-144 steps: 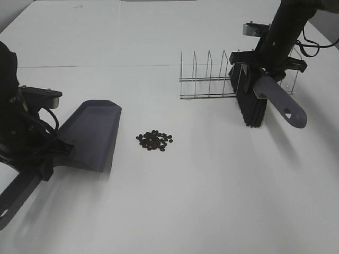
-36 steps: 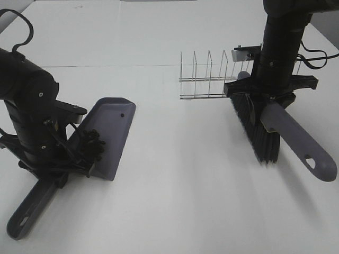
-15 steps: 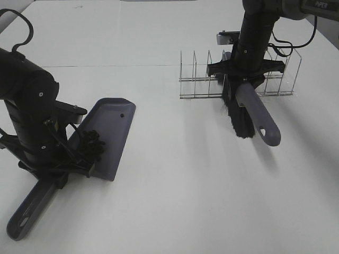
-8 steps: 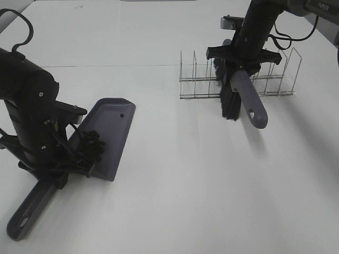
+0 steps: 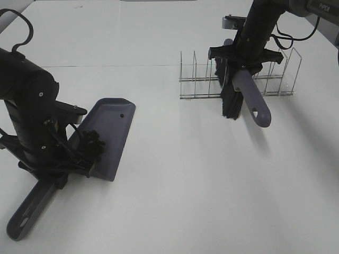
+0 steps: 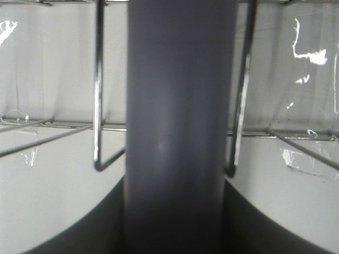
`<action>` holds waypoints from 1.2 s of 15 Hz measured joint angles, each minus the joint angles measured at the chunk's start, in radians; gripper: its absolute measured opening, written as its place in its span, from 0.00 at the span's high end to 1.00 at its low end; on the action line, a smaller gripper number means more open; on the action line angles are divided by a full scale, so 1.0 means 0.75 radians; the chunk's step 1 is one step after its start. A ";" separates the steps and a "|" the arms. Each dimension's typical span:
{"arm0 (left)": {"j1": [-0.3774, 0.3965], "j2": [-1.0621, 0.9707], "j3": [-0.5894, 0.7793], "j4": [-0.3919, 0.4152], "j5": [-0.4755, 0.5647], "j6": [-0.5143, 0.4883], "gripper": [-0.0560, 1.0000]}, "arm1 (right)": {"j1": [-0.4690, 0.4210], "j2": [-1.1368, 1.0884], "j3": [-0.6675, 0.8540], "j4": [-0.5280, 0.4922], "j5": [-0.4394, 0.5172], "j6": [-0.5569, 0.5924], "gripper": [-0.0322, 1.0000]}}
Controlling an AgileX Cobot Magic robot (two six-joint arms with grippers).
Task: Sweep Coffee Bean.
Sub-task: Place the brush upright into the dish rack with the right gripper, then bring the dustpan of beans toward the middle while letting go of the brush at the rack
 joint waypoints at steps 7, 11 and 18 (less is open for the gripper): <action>0.000 0.000 0.000 0.000 0.000 0.000 0.63 | 0.000 0.000 0.000 0.013 -0.007 0.000 0.19; 0.000 0.000 0.000 0.000 0.000 0.000 0.63 | 0.000 -0.031 0.000 0.023 -0.008 0.000 0.17; 0.000 0.000 0.000 -0.011 0.000 -0.008 0.63 | 0.000 -0.323 0.035 0.033 -0.020 -0.012 0.17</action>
